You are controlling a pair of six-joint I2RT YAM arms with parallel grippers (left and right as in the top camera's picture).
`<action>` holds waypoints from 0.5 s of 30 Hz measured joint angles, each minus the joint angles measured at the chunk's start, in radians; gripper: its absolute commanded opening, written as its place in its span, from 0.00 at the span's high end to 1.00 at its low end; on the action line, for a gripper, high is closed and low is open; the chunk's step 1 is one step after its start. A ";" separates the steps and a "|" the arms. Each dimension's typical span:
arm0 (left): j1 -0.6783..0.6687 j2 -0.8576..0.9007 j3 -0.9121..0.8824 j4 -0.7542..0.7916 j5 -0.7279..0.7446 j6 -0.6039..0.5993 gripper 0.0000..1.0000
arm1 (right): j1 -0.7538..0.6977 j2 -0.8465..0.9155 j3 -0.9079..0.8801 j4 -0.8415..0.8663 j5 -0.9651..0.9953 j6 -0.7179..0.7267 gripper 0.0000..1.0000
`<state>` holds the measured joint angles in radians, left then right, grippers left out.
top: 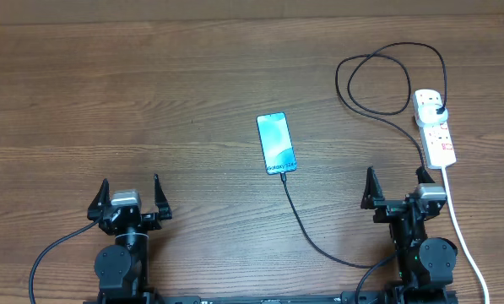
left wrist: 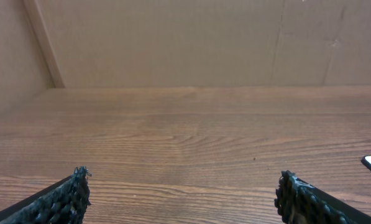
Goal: Plug charger to phone and switch on socket
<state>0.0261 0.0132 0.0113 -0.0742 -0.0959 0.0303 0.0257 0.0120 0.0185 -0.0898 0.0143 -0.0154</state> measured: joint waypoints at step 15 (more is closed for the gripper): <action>0.000 0.000 0.000 0.000 0.000 0.000 0.01 | 0.000 0.000 0.000 0.000 -0.007 -0.026 0.00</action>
<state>0.0261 0.0132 0.0113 -0.0742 -0.0963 0.0299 0.0257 0.0120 0.0185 -0.0902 0.0071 -0.0418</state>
